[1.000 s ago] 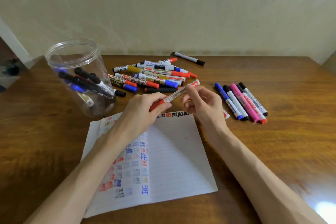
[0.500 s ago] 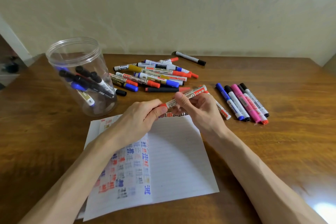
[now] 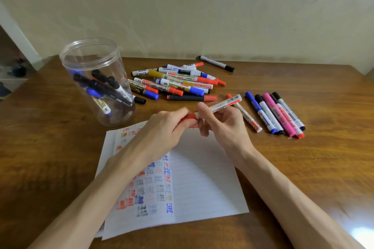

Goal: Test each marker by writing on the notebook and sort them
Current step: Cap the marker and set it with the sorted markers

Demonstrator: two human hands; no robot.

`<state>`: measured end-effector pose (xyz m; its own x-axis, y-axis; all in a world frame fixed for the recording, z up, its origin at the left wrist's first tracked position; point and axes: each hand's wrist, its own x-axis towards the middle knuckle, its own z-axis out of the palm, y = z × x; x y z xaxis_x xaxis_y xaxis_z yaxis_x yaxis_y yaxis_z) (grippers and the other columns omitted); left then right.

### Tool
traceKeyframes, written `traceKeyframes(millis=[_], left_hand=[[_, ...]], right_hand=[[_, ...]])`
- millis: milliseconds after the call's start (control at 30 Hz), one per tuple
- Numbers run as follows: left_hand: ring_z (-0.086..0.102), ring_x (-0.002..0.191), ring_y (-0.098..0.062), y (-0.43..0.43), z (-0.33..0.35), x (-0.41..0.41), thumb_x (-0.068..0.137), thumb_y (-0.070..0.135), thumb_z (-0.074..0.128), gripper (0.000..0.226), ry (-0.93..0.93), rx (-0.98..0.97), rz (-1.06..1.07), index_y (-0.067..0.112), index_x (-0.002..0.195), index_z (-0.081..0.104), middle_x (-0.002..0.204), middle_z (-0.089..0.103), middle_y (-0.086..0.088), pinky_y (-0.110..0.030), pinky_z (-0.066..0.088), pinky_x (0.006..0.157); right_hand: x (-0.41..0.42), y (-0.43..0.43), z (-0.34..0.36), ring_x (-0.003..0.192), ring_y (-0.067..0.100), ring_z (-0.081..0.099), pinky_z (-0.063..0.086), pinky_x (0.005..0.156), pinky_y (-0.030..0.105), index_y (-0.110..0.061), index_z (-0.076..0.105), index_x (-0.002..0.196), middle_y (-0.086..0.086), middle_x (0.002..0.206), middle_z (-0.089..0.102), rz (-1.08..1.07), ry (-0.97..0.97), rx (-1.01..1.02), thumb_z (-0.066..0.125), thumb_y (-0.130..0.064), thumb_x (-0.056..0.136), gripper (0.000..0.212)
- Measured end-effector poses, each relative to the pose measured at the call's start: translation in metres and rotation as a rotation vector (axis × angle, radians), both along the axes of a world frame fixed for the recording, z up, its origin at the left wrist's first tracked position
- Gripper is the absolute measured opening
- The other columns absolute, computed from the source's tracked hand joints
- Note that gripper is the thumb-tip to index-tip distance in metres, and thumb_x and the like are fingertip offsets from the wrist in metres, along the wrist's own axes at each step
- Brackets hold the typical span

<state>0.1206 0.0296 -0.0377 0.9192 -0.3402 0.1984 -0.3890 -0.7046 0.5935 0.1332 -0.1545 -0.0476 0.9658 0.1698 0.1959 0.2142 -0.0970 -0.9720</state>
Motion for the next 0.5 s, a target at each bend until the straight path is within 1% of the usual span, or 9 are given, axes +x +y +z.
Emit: traceKeyframes(millis=[100,167,200,233,267,333,367,433,500], left_hand=[[0.062,0.065,-0.015,0.01,0.003,-0.002,0.108,0.037,0.045,0.024,0.113,-0.063,-0.019,0.026,0.096,0.063,0.075,0.065,0.003,-0.028,0.046,0.055],[0.066,0.074,-0.012,0.033,0.004,-0.001,0.107,0.042,0.043,0.027,0.197,-0.11,0.039,0.029,0.093,0.062,0.081,0.067,0.002,-0.028,0.054,0.065],[0.069,0.081,-0.012,0.044,0.005,-0.001,0.107,0.046,0.042,0.028,0.213,-0.135,0.076,0.031,0.094,0.062,0.084,0.068,0.003,-0.036,0.06,0.072],[0.069,0.083,-0.011,0.051,0.006,0.0,0.106,0.048,0.042,0.029,0.208,-0.148,0.097,0.032,0.093,0.062,0.084,0.068,0.004,-0.042,0.062,0.075],[0.067,0.078,-0.009,0.052,0.006,-0.001,0.105,0.049,0.042,0.029,0.198,-0.138,0.097,0.032,0.092,0.061,0.081,0.066,0.006,-0.044,0.061,0.074],[0.062,0.068,-0.006,0.042,0.008,-0.004,0.106,0.049,0.041,0.029,0.184,-0.036,0.073,0.033,0.091,0.059,0.075,0.064,0.009,-0.041,0.055,0.067],[0.062,0.069,-0.005,0.035,0.009,-0.008,0.106,0.05,0.041,0.028,0.174,0.031,0.072,0.033,0.09,0.058,0.076,0.065,0.011,-0.037,0.053,0.065],[0.062,0.074,-0.003,0.025,0.006,-0.016,0.105,0.052,0.038,0.028,0.133,0.178,0.099,0.033,0.089,0.052,0.081,0.063,0.012,-0.032,0.052,0.067],[0.058,0.084,-0.004,0.023,-0.001,-0.025,0.105,0.052,0.032,0.028,0.082,0.287,0.153,0.033,0.091,0.047,0.09,0.057,0.013,-0.032,0.052,0.075]], right_hand=[[0.004,-0.004,0.004,0.06,0.021,0.062,0.053,0.061,0.033,-0.001,0.074,0.085,0.012,0.072,0.071,-0.02,0.009,0.039,0.067,-0.033,0.102,0.036],[0.013,-0.022,0.008,0.062,0.017,0.056,0.047,0.063,0.033,0.004,0.071,0.086,0.006,0.069,0.065,-0.163,0.055,0.162,0.067,-0.036,0.102,0.043],[0.018,-0.034,0.009,0.062,0.017,0.053,0.045,0.064,0.034,0.007,0.069,0.086,0.006,0.068,0.063,-0.229,0.058,0.18,0.067,-0.039,0.102,0.049],[0.021,-0.04,0.009,0.062,0.016,0.053,0.044,0.064,0.035,0.007,0.07,0.086,0.006,0.068,0.062,-0.259,0.058,0.162,0.067,-0.042,0.101,0.051],[0.021,-0.04,0.009,0.061,0.015,0.054,0.046,0.063,0.033,0.006,0.071,0.087,0.007,0.068,0.064,-0.258,0.067,0.131,0.067,-0.041,0.101,0.049],[0.015,-0.027,0.009,0.06,0.012,0.059,0.052,0.062,0.026,0.0,0.073,0.088,0.006,0.069,0.068,-0.2,0.088,0.072,0.068,-0.038,0.101,0.04],[0.012,-0.019,0.008,0.061,0.014,0.062,0.054,0.062,0.026,-0.002,0.074,0.089,0.006,0.071,0.07,-0.17,0.08,0.043,0.068,-0.036,0.101,0.036],[0.008,-0.009,0.005,0.065,0.02,0.067,0.058,0.066,0.032,-0.005,0.075,0.088,0.01,0.075,0.074,-0.134,0.059,0.009,0.07,-0.035,0.1,0.032],[0.007,-0.006,0.003,0.07,0.026,0.07,0.061,0.071,0.039,-0.005,0.075,0.091,0.013,0.08,0.075,-0.106,0.075,0.034,0.072,-0.036,0.098,0.032]])
